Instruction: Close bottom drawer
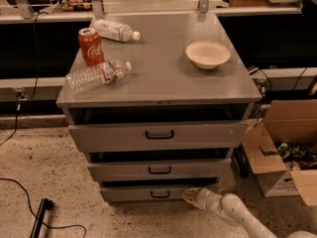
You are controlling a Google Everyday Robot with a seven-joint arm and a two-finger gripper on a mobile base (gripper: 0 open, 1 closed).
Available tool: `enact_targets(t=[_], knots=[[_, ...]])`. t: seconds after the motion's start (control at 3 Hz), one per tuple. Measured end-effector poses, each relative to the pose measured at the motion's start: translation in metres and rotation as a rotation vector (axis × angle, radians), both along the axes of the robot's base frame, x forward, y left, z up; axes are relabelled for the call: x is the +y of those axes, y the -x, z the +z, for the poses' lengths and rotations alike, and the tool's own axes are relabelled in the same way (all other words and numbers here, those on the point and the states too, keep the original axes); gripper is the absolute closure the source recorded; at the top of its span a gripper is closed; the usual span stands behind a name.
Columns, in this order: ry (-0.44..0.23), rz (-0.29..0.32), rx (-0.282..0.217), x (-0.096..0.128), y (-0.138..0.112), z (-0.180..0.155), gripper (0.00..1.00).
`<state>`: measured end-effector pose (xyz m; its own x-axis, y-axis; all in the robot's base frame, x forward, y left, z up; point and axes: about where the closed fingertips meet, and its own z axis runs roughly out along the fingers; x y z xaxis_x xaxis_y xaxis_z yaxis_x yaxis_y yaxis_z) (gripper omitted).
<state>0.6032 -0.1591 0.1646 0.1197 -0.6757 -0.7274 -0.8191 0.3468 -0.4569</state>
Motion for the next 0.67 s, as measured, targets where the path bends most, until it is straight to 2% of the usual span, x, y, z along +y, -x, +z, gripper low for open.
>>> enact_targets(t=[0.33,0.67], knots=[[0.000,0.000,0.000,0.000,0.001,0.000,1.00],[-0.052,0.039,0.040,0.000,0.046,0.002,1.00]])
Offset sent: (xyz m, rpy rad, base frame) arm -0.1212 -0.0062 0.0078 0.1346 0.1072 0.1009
